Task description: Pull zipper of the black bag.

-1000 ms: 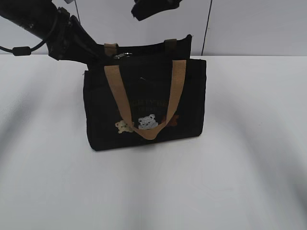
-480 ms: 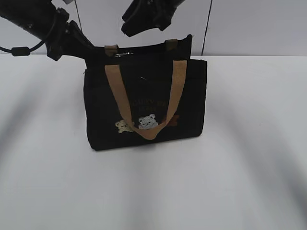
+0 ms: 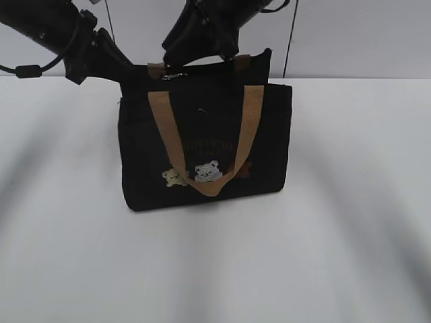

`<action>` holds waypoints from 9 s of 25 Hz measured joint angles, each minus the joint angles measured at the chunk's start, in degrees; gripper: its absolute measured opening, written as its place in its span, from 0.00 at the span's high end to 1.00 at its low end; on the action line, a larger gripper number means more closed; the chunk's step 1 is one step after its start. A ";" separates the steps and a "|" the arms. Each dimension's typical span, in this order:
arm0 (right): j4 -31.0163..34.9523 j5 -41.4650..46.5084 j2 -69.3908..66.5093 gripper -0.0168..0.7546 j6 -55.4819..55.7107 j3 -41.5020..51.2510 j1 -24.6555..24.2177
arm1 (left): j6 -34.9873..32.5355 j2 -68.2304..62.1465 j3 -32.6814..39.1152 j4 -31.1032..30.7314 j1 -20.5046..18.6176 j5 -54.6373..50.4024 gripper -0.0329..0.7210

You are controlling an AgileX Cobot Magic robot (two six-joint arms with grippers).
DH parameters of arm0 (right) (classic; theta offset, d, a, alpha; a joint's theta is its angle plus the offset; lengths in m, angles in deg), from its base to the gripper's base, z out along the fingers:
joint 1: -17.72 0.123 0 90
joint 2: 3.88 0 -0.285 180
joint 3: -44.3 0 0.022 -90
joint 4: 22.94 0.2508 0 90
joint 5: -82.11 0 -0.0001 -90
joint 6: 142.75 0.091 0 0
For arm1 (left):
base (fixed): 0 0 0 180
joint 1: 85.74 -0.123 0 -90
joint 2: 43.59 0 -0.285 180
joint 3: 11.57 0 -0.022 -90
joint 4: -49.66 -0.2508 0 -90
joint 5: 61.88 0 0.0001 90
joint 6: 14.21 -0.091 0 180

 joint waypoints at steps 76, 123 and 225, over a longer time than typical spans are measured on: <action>-2.44 2.24 -2.60 1.00 3.96 -0.11 -12.20 | 0.21 0.00 -0.18 2.32 0.41 -3.46 0.90; -16.24 1.18 11.75 0.40 43.17 -0.16 -20.99 | 57.36 13.90 -0.18 -22.27 0.05 7.26 0.32; -43.91 -6.23 128.08 0.51 73.76 93.86 -20.92 | 88.09 111.24 61.67 -45.39 -1.85 0.29 0.38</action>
